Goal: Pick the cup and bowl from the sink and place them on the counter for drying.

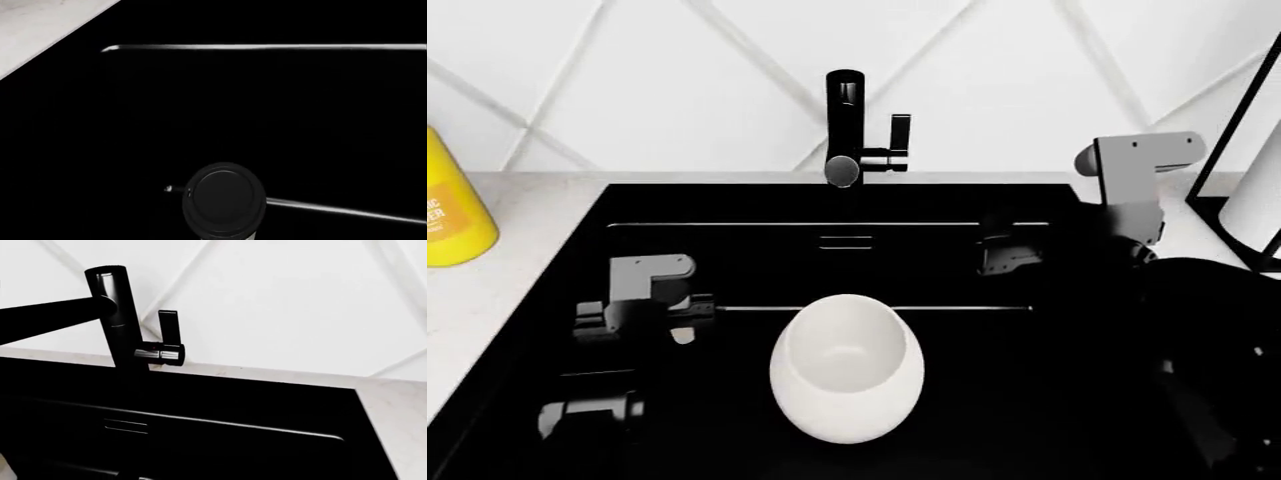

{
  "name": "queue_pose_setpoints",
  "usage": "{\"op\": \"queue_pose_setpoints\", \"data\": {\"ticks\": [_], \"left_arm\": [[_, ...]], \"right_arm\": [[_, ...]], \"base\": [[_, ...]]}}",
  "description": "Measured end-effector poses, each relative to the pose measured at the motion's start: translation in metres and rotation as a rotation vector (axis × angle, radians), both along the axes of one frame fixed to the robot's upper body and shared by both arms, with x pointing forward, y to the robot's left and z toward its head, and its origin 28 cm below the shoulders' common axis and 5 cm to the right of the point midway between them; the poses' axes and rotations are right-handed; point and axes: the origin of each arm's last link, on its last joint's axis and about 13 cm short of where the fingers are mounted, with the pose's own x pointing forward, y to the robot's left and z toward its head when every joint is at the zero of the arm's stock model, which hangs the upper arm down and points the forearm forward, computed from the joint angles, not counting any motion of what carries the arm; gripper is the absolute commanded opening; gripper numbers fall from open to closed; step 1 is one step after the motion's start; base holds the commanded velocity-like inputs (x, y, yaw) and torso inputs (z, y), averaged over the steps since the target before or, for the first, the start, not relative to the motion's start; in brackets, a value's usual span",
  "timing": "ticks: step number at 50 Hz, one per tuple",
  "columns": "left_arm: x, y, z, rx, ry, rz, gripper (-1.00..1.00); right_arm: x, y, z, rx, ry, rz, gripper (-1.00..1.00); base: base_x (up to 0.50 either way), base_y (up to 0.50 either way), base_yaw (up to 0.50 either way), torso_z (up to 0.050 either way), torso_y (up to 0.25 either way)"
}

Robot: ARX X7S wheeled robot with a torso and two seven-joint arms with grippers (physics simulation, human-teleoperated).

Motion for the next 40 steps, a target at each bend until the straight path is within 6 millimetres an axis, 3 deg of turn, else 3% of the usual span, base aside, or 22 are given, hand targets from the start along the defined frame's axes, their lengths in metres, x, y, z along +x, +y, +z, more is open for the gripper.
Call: {"op": "queue_pose_setpoints", "data": {"ticks": [11, 40], "left_arm": [[-0.0024, 0.0068, -0.0022, -0.03, -0.013, -0.029, 1.0], [0.0007, 0.0019, -0.0001, -0.041, -0.057, -0.063, 1.0]], "right_arm": [[-0.0002, 0.0007, -0.0008, 0.001, 0.003, 0.0, 1.0], [0.0003, 0.0026, -0.0044, 0.006, 0.008, 0.007, 1.0]], "base": [[0.0, 0.0, 0.0, 0.0, 0.0], [0.0, 0.0, 0.0, 0.001, -0.015]]}}
